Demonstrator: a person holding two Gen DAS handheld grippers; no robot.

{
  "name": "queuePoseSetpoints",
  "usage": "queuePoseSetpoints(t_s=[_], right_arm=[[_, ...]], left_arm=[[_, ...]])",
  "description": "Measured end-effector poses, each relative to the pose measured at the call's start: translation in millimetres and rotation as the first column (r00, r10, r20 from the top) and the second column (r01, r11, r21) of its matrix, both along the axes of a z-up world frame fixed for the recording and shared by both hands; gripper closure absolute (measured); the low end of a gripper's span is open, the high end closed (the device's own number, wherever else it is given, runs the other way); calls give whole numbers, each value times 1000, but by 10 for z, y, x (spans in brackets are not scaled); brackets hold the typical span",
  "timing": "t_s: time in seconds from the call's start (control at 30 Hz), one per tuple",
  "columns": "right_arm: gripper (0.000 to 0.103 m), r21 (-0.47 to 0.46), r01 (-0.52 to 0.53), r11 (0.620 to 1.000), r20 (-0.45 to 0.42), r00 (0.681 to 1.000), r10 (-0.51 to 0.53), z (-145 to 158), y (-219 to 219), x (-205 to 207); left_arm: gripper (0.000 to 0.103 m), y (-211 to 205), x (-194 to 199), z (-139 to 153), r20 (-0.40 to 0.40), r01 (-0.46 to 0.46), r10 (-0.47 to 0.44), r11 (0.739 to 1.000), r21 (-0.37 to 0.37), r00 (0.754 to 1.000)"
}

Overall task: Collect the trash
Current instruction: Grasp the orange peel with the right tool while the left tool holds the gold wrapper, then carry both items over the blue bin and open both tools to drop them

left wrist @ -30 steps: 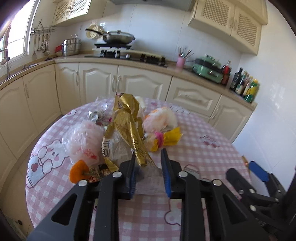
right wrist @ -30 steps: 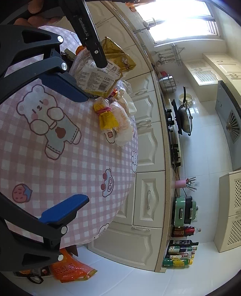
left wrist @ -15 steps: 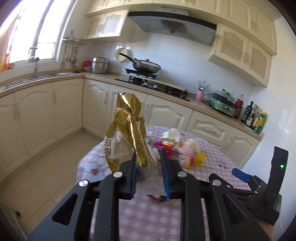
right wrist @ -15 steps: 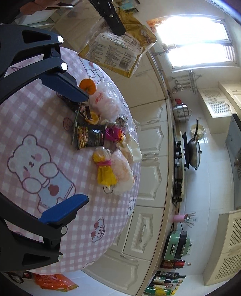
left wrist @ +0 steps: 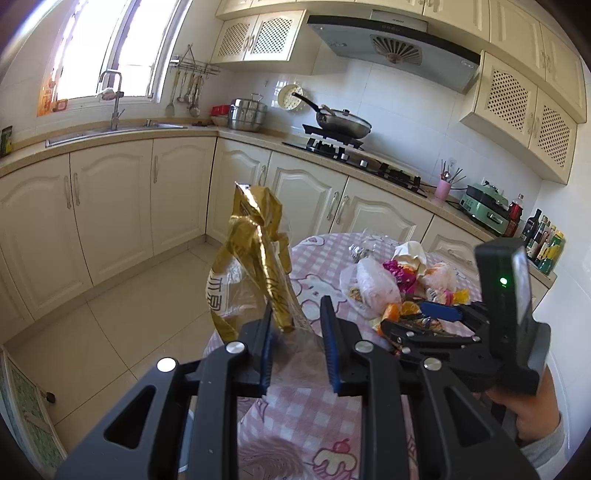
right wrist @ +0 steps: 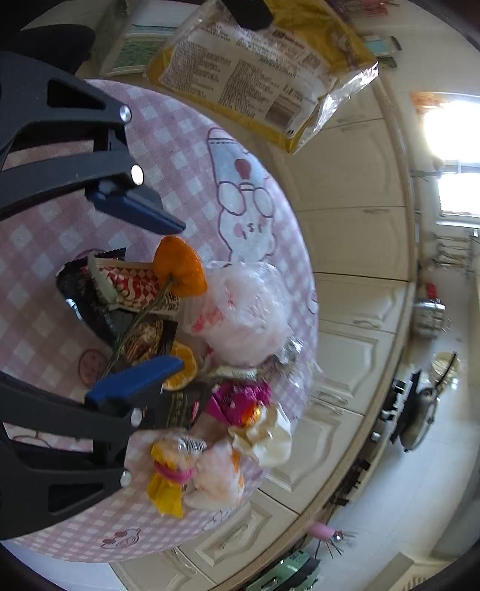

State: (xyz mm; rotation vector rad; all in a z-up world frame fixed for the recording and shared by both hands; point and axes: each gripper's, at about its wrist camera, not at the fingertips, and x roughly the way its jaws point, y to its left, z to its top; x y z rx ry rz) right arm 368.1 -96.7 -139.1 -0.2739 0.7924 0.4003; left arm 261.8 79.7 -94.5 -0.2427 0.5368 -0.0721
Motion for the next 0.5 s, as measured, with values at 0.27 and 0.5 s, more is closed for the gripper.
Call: queuePoseSetpoints(t_s=[0.27,0.5], right_arm=[[72,-12,9,1000,37,999,-8,131,-20,-195],[72,96,-39,995,135,990,26,616,137,-688]], left_arm=[[81,127,-136,-90,-7,8,-8,1000,-19,1000],[81,325,-387,-100,-2,-19,19,999,-29,1000]])
